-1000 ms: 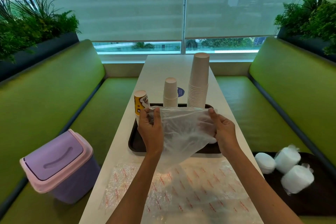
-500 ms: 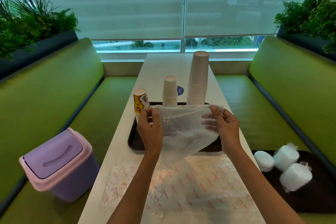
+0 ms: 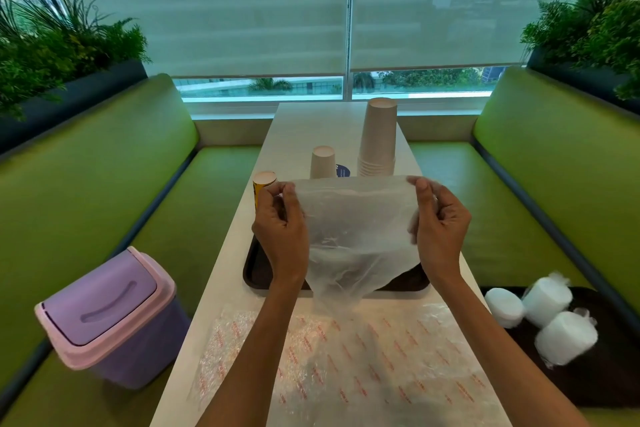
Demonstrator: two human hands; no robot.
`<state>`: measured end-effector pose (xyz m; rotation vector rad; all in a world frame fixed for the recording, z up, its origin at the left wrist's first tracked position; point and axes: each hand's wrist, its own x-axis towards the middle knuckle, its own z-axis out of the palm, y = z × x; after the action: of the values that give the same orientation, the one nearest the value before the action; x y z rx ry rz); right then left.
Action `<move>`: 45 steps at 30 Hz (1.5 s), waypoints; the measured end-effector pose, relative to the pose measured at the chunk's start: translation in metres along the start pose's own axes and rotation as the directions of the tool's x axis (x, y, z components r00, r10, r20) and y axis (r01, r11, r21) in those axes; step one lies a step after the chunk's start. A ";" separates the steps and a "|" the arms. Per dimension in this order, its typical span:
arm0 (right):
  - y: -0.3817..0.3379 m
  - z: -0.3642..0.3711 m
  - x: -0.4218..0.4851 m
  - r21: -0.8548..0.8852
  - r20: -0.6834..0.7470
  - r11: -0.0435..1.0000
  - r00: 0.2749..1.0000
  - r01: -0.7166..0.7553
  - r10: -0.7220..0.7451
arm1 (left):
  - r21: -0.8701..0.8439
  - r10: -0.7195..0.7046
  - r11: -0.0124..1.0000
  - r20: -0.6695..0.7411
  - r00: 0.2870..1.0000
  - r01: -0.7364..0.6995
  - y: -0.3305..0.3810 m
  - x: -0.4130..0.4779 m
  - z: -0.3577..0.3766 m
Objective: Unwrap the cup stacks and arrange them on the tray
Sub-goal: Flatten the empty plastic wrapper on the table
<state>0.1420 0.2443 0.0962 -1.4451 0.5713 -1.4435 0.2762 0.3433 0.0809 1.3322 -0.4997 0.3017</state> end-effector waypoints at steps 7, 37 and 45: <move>0.013 -0.007 0.004 -0.044 0.002 0.999 1.000 0.002 -0.001 | 0.186 -0.085 0.979 -0.005 0.996 0.085 -0.024 -0.006 -0.013; 0.025 -0.026 0.016 -0.086 0.424 0.988 0.892 -0.131 0.155 | 0.183 0.080 0.954 0.613 0.786 -0.240 0.007 -0.014 0.022; 0.031 -0.035 0.022 -0.350 0.498 0.918 0.793 -0.187 0.351 | 0.088 0.153 0.968 0.532 0.833 -0.235 0.013 0.003 0.035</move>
<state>0.1230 0.2024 0.0730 -1.8258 0.5967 -0.6722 0.2664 0.3121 0.0991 1.5156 -1.0977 0.1391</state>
